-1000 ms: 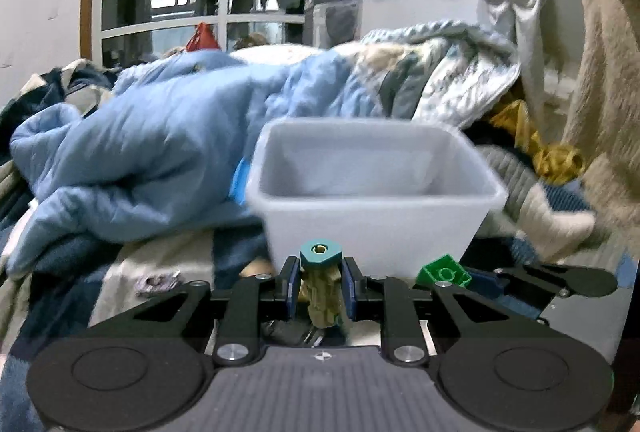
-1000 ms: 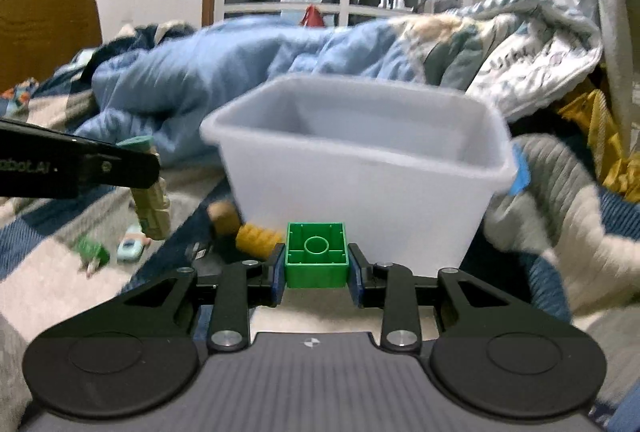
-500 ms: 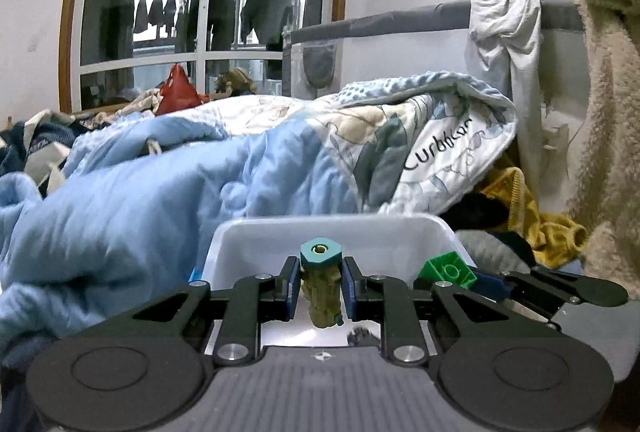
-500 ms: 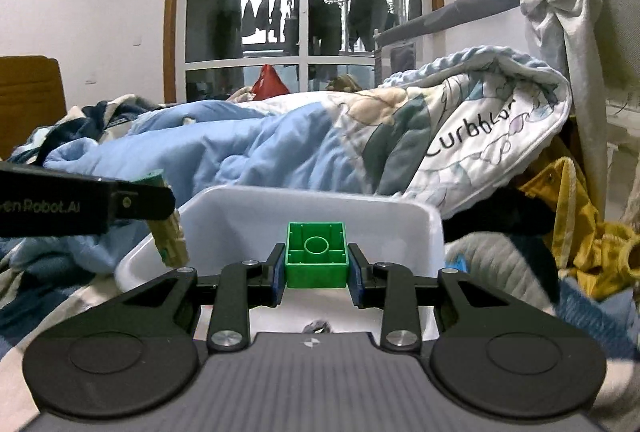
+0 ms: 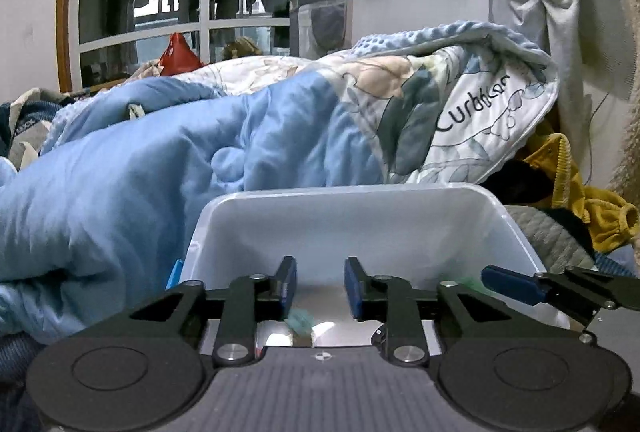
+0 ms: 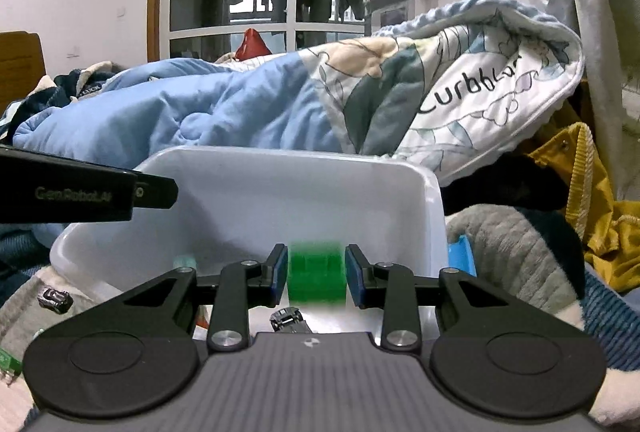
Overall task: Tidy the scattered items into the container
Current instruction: 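Carry both toys over the white box and open both grippers, then move both grippers back toward the remaining toys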
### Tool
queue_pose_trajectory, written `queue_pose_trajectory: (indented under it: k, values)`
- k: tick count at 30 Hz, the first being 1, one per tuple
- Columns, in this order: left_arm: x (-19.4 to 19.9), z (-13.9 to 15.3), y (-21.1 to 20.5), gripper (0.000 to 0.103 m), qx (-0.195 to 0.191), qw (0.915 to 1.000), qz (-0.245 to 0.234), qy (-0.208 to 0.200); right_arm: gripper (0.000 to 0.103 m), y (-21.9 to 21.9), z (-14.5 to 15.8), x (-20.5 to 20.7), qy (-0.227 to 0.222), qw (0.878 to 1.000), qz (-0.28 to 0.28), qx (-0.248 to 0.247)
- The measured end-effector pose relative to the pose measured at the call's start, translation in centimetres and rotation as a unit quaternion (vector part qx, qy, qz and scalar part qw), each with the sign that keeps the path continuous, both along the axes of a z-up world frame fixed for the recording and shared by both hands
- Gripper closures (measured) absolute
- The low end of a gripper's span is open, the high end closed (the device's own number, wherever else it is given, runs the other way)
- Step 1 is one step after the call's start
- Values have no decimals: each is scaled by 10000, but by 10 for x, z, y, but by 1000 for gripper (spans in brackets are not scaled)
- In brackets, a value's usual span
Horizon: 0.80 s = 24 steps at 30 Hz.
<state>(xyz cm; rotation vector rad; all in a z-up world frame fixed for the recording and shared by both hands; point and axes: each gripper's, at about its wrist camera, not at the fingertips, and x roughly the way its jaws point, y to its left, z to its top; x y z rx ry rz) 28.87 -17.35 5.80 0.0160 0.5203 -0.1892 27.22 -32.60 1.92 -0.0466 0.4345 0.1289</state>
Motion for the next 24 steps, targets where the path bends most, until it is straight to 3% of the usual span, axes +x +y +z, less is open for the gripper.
queue_pose_trajectory:
  k: [2, 4, 7, 9, 16, 21, 24]
  values:
    - [-2, 0, 0, 41, 42, 10000, 36, -6, 50, 1, 1, -1, -31, 10000, 4, -18]
    - [-5, 0, 0, 32, 99, 9999, 84, 5, 32, 2, 2, -4, -133, 9999, -20, -88]
    - [-11, 4, 4, 29, 31, 9999, 129, 78, 13, 5, 7, -9, -248, 9996, -25, -130]
    - [-17, 6, 9, 27, -41, 9997, 196, 161, 7, 7, 11, -14, -321, 9994, -37, -150]
    - [-56, 13, 31, 21, 354, 9971, 672, 58, 0, 18, 22, -42, -509, 9982, 308, -53]
    - [-99, 1, 65, 21, -138, 9987, 455, -166, 0, 30, 18, -73, -852, 9938, 716, -76]
    - [-125, -13, 81, 21, -158, 9984, 429, -327, 0, 37, 6, -88, -850, 9910, 1031, 43]
